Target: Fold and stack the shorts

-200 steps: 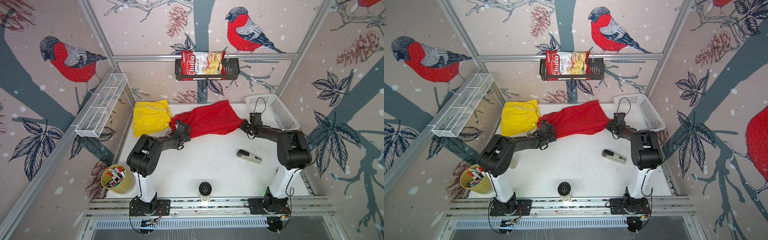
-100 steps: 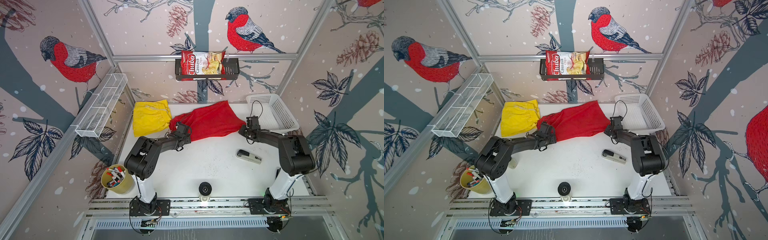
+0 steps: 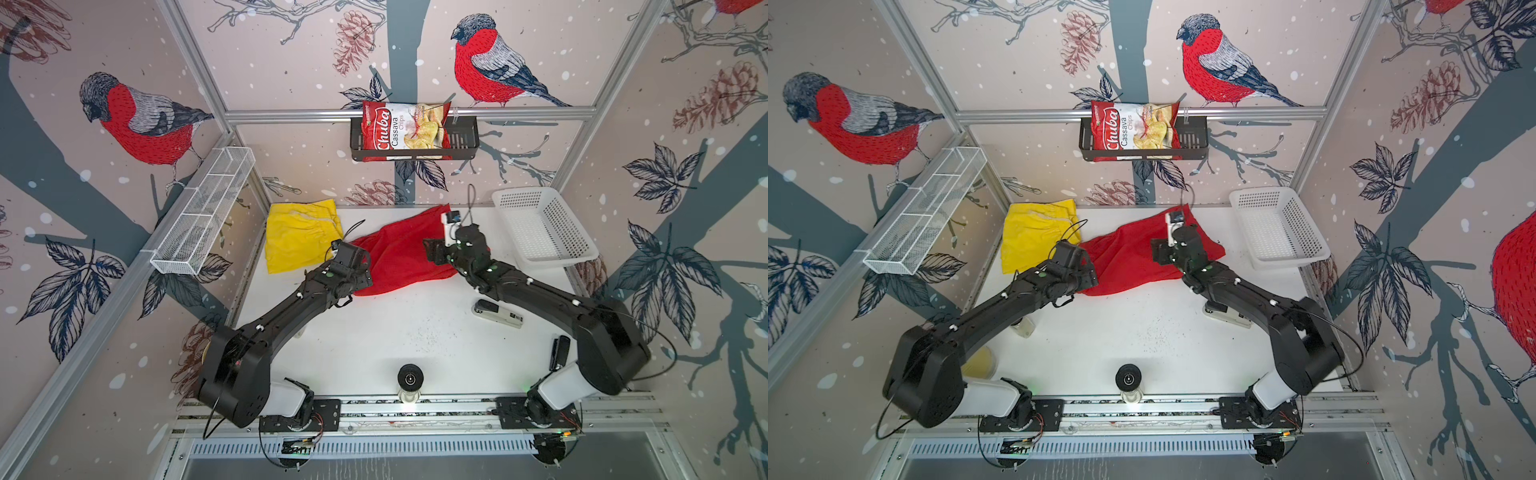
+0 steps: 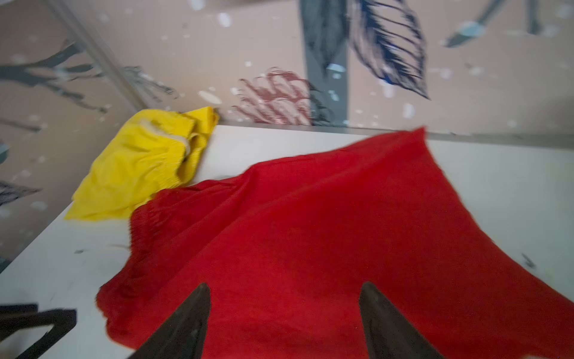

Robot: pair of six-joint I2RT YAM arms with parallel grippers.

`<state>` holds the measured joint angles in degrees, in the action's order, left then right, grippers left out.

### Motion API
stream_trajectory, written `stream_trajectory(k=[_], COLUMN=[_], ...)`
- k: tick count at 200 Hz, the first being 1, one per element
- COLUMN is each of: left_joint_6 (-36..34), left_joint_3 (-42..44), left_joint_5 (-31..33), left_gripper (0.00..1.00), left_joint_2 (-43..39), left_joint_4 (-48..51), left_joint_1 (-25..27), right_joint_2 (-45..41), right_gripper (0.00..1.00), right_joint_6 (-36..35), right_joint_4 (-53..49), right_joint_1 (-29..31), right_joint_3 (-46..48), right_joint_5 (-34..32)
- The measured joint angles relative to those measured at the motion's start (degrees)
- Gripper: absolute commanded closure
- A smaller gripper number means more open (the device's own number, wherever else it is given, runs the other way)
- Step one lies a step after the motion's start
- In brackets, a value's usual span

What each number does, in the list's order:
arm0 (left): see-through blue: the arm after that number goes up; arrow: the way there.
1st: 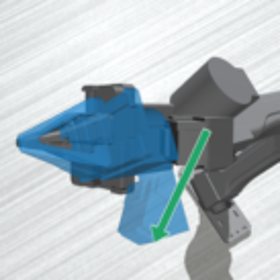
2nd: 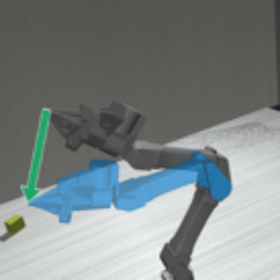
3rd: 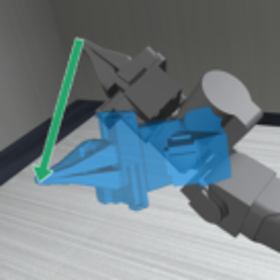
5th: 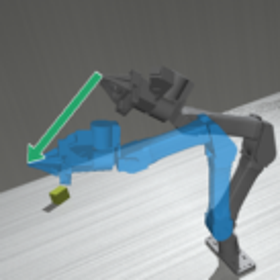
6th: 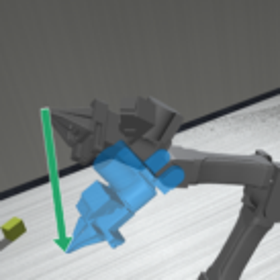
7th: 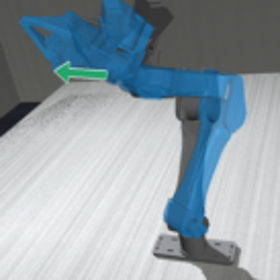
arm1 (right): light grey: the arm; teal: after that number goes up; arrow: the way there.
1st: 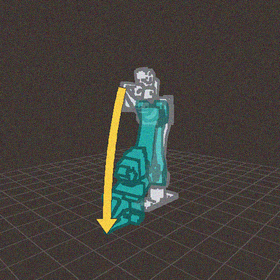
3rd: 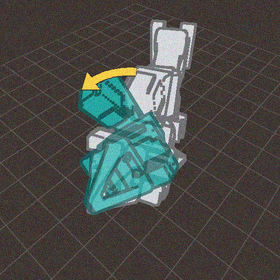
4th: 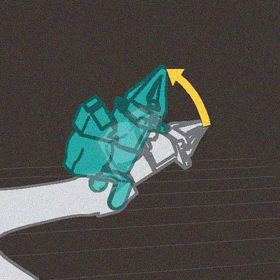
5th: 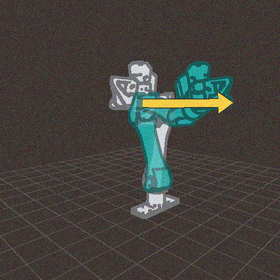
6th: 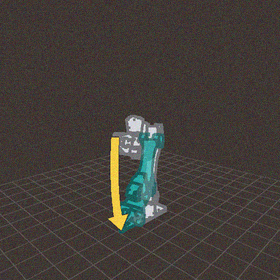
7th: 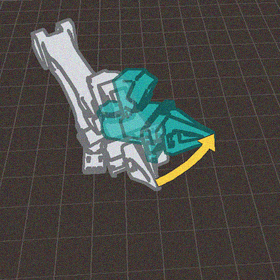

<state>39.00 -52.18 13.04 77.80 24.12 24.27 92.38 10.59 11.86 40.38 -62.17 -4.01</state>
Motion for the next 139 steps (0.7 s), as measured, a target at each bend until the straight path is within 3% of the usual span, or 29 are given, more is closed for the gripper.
stream_trajectory(k=[39,87,121,139], left_joint_6=[2.2,3.0,3.4,4.1], left_joint_3=[11.4,14.9,14.8,14.0], left_joint_5=[-3.2,-8.7,-11.2,-13.1], left_gripper=[0.17,0.14,0.14,0.21], left_joint_2=[-4.9,-2.2,3.9,7.9], left_joint_4=[-3.1,-14.5,-21.0,-23.2], left_joint_1=[-8.5,-10.3,-11.0,-11.5], right_joint_2=[12.7,24.3,29.1,31.4], right_gripper=[0.0,0.0,0.22,0.25], right_joint_6=[-10.7,-18.3,-19.6,-19.3], right_joint_4=[-0.3,-3.8,-8.1,-9.8], right_joint_1=[11.3,13.2,12.0,11.1], right_joint_3=[-10.3,-19.7,-25.0,-28.4], right_joint_5=[1.2,2.0,4.2,6.1])
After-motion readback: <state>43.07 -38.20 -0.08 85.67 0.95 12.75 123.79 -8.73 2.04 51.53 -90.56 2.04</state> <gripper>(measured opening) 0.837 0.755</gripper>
